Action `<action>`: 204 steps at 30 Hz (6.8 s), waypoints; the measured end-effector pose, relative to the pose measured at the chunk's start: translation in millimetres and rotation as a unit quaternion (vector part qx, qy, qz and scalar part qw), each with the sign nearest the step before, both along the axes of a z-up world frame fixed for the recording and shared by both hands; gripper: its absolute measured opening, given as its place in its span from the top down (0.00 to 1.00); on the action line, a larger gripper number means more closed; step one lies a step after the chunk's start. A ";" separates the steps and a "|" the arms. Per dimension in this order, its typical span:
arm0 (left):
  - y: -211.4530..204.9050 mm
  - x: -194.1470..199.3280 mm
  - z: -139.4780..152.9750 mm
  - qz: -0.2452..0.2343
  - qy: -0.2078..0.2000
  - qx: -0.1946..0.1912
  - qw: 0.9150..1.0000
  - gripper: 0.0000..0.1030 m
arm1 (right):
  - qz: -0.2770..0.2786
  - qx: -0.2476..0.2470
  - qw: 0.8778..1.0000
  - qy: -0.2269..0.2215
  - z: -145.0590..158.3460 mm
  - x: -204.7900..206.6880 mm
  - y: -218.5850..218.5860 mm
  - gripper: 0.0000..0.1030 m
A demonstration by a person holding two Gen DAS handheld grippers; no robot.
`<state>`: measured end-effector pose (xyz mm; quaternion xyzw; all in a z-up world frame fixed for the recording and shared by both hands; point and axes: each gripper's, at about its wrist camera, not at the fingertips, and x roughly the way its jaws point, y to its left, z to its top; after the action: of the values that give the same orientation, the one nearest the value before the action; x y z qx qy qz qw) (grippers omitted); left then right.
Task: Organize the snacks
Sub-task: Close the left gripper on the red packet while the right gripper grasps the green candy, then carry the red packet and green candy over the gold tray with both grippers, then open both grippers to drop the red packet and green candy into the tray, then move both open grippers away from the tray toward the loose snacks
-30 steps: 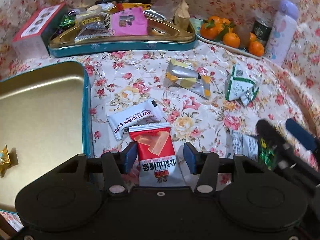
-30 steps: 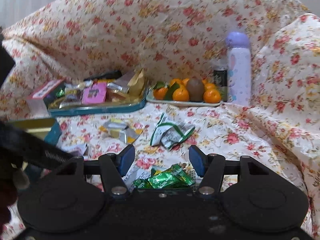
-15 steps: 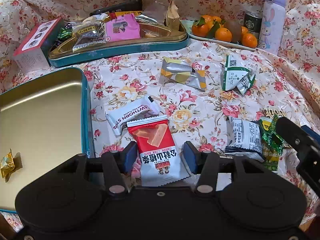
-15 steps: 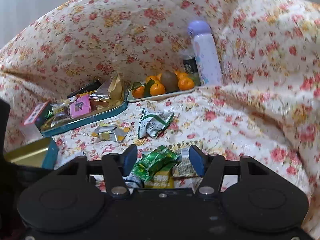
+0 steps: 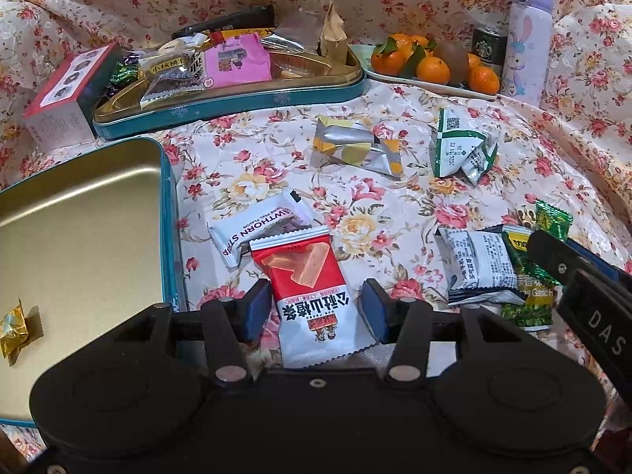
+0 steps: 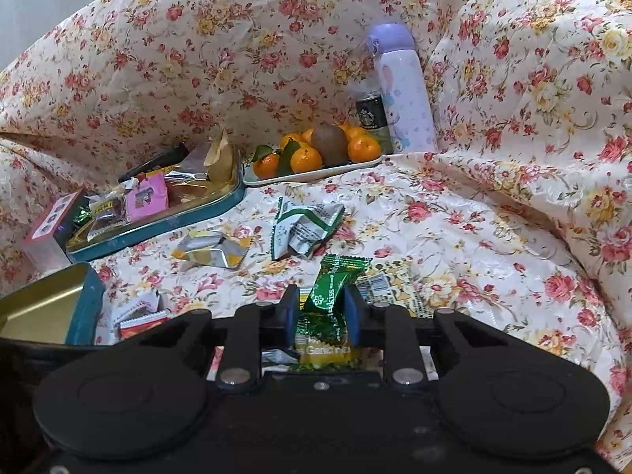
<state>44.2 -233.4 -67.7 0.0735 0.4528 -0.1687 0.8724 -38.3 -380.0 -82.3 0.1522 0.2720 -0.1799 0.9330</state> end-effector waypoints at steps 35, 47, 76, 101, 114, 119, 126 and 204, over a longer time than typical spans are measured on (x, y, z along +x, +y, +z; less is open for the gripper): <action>50.7 -60.4 40.6 -0.022 0.013 -0.037 0.999 0.58 | 0.038 0.007 0.999 -0.017 19.5 -55.5 33.0 0.78; 124.0 -62.8 57.6 0.033 -0.016 -0.046 0.998 0.58 | 0.104 -0.007 0.995 -0.008 32.0 -59.4 90.5 0.78; 272.8 -7.6 64.8 0.175 -0.054 -0.067 0.981 0.57 | 0.231 -0.002 0.972 -0.030 69.6 11.2 217.2 0.78; 265.3 -4.4 46.7 0.138 0.019 -0.082 0.987 0.57 | 0.202 -0.013 0.979 0.011 45.3 36.3 239.1 0.78; 257.9 -6.0 45.7 0.144 0.002 -0.049 0.988 0.57 | 0.219 -0.014 0.975 0.025 40.1 36.5 245.6 0.78; 258.5 -6.3 46.4 0.150 -0.001 -0.041 0.988 0.57 | 0.223 -0.015 0.974 0.029 38.6 36.5 246.5 0.78; 258.1 -6.3 46.7 0.151 -0.002 -0.035 0.988 0.57 | 0.228 -0.015 0.973 0.034 37.3 37.1 247.3 0.78; 166.8 -70.4 45.0 -0.005 -0.047 0.008 0.999 0.57 | 0.038 0.012 0.999 0.038 28.2 -52.6 100.0 0.67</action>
<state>-26.2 -66.6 -22.7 0.0908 0.4126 -0.1658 0.8911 -90.9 -280.1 -54.0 0.1461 0.3145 -0.1467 0.9264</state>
